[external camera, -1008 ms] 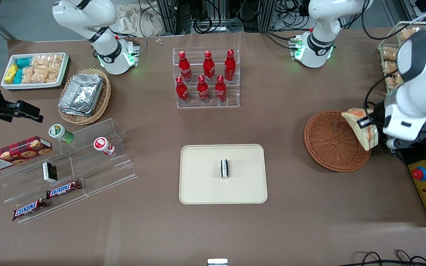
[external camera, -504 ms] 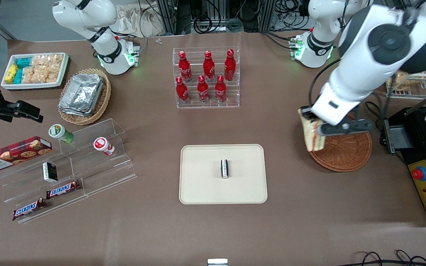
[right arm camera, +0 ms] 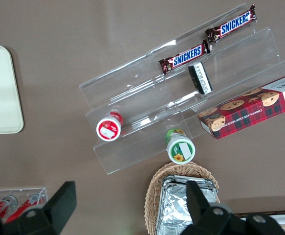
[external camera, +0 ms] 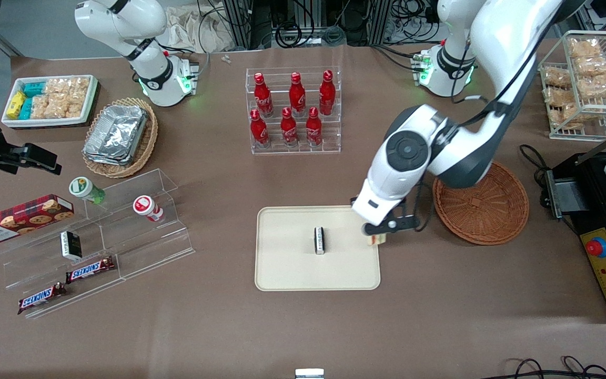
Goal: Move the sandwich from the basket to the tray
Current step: 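Lift the sandwich and carry it with the left gripper to the cream tray, then lower the sandwich onto the tray beside the black item and open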
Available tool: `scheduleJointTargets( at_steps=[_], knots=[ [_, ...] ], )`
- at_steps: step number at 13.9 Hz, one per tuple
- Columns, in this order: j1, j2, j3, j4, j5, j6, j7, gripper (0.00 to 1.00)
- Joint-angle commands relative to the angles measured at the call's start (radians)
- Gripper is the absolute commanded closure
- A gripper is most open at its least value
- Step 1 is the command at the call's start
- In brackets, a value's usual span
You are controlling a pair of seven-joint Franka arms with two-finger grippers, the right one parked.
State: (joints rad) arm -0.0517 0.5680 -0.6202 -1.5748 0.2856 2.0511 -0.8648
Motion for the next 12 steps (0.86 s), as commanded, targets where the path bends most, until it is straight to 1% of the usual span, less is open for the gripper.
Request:
scheduleJointTargets(
  at_steps=[1, 3, 4, 6, 8, 9, 12],
  knots=[
    [0.0, 0.105, 0.004, 0.053, 0.038, 0.107, -0.004, 1.0],
    [0.0, 0.145, 0.004, 0.053, 0.145, 0.129, -0.01, 1.0],
    [0.001, 0.154, 0.004, 0.053, 0.185, 0.133, -0.011, 1.0],
    [0.003, 0.168, 0.005, 0.053, 0.21, 0.135, 0.004, 1.0],
    [0.003, 0.194, 0.005, 0.053, 0.274, 0.147, 0.001, 1.0],
    [0.004, 0.2, 0.005, 0.044, 0.296, 0.185, 0.0, 1.0],
    [0.0, 0.236, 0.005, 0.038, 0.3, 0.233, -0.005, 1.0]
  ],
)
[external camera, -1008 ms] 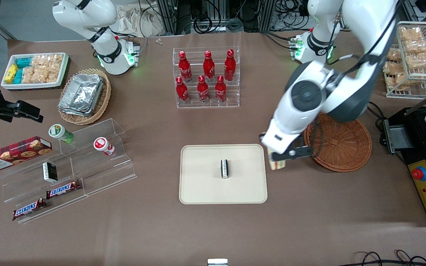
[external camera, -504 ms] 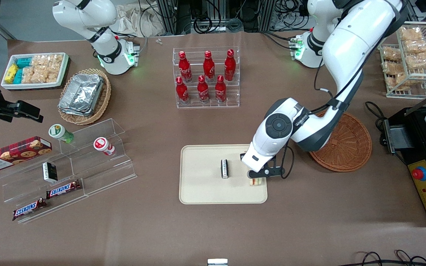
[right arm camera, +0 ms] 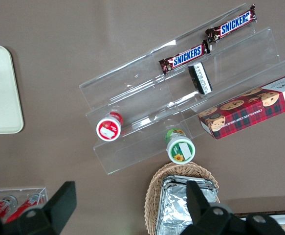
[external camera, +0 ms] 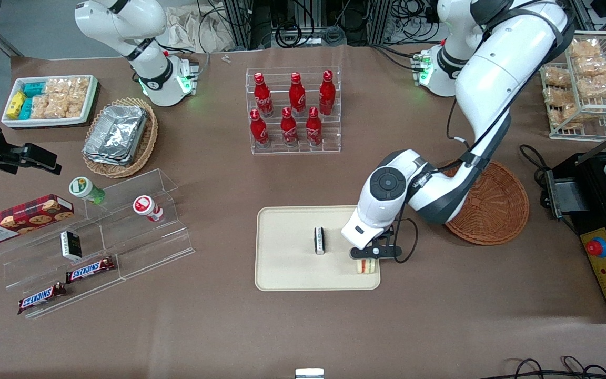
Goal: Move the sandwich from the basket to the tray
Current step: 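Lower the sandwich onto the tray beside the black item and open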
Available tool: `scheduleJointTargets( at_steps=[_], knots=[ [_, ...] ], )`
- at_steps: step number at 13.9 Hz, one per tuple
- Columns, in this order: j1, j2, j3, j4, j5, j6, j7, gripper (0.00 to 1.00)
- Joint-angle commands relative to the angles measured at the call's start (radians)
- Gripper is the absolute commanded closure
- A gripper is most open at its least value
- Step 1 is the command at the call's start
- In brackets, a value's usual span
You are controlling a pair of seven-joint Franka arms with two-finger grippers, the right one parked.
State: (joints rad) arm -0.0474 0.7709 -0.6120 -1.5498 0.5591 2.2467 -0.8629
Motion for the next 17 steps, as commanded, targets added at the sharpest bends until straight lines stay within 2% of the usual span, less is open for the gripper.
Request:
scheduleJointTargets(
  at_steps=[1, 2, 3, 4, 10, 12, 13, 15, 17],
  knots=[
    [-0.005, 0.037, -0.003, 0.007, 0.027, 0.063, -0.007, 1.0],
    [-0.006, 0.044, -0.003, -0.001, 0.028, 0.077, -0.004, 0.97],
    [-0.006, 0.056, -0.003, 0.001, 0.041, 0.079, -0.005, 0.63],
    [-0.005, 0.063, -0.003, 0.004, 0.048, 0.08, -0.005, 0.01],
    [0.008, 0.012, -0.006, 0.007, 0.028, 0.05, -0.016, 0.0],
    [0.009, -0.059, -0.009, 0.02, 0.027, -0.062, -0.013, 0.0],
    [0.024, -0.103, -0.011, 0.03, 0.004, -0.125, -0.008, 0.0],
    [0.078, -0.206, -0.012, 0.034, -0.117, -0.183, 0.004, 0.0],
    [0.139, -0.31, -0.015, 0.031, -0.197, -0.304, 0.15, 0.0]
  ],
)
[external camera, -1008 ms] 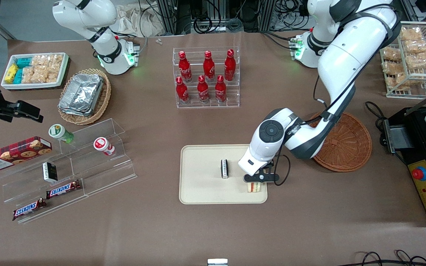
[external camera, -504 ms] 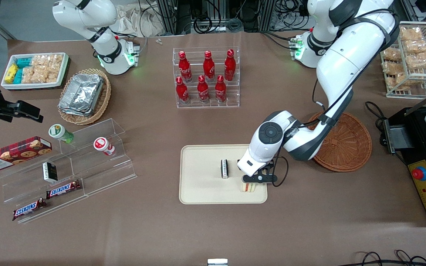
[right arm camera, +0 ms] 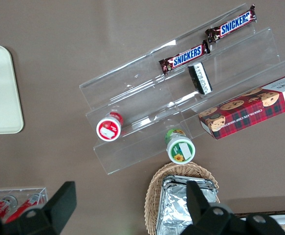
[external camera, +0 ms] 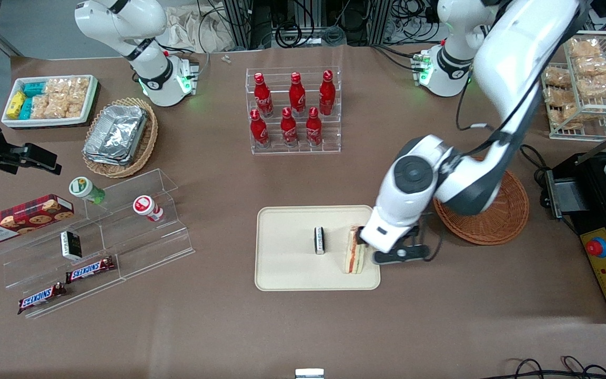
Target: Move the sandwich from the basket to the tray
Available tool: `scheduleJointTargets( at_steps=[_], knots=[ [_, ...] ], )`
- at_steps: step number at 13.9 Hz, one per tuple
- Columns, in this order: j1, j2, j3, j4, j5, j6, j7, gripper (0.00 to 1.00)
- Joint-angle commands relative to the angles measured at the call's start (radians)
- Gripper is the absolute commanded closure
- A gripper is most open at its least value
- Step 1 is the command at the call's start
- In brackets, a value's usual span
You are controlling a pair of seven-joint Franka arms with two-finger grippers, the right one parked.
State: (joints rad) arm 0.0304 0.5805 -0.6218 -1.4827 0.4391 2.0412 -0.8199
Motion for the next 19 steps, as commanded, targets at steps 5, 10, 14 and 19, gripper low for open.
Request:
scheduleJointTargets(
  at_steps=[5, 10, 14, 19],
  knots=[
    [0.154, -0.277, -0.001, 0.097, -0.234, -0.402, 0.314, 0.0],
    [0.252, -0.344, 0.001, 0.19, -0.324, -0.599, 0.534, 0.0],
    [0.253, -0.402, -0.002, 0.134, -0.347, -0.605, 0.538, 0.0],
    [0.342, -0.551, 0.039, -0.037, -0.411, -0.601, 0.678, 0.0]
  ],
)
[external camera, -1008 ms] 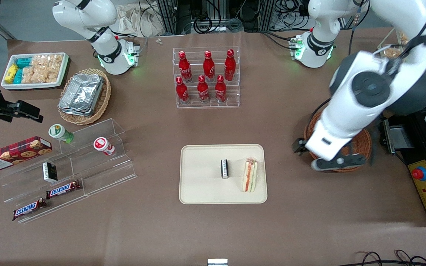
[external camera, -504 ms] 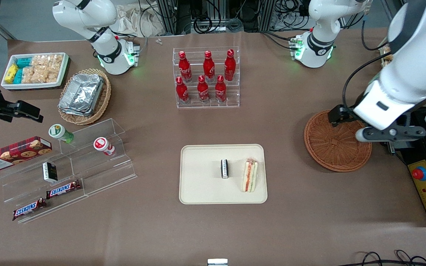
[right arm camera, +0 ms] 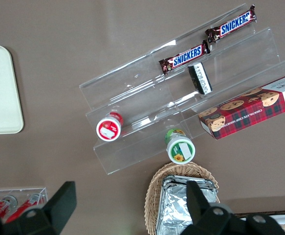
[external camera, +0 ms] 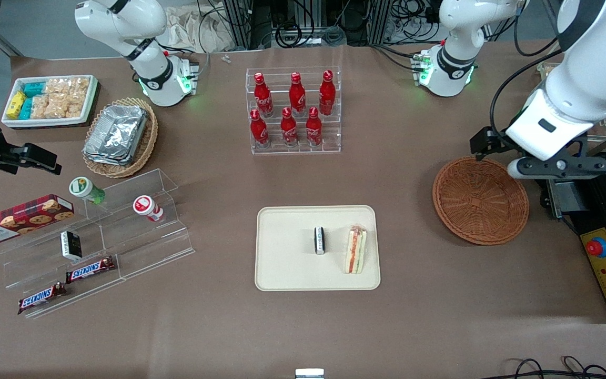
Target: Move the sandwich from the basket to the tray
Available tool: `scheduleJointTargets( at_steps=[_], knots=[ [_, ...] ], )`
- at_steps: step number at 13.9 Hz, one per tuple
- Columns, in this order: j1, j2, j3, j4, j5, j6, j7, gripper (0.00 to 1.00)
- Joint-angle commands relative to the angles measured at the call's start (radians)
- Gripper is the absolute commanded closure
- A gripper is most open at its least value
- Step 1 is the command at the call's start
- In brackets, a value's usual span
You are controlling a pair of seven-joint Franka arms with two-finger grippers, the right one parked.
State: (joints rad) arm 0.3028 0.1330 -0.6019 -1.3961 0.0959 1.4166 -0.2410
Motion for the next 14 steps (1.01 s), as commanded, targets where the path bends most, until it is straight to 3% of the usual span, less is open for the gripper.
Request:
scheduleJointTargets(
  at_steps=[1, 3, 5, 7, 9, 12, 14],
  knots=[
    [0.087, -0.137, 0.033, -0.167, -0.085, 0.048, 0.124, 0.0],
    [0.044, -0.237, 0.109, -0.285, -0.088, 0.115, 0.159, 0.0],
    [-0.142, -0.315, 0.328, -0.409, -0.087, 0.194, 0.205, 0.0],
    [-0.278, -0.325, 0.498, -0.431, -0.084, 0.196, 0.219, 0.0],
    [-0.286, -0.305, 0.514, -0.4, -0.068, 0.196, 0.239, 0.0],
    [-0.286, -0.121, 0.511, -0.13, -0.074, 0.109, 0.224, 0.0],
    [-0.286, -0.056, 0.511, -0.052, -0.067, 0.067, 0.224, 0.0]
  ],
)
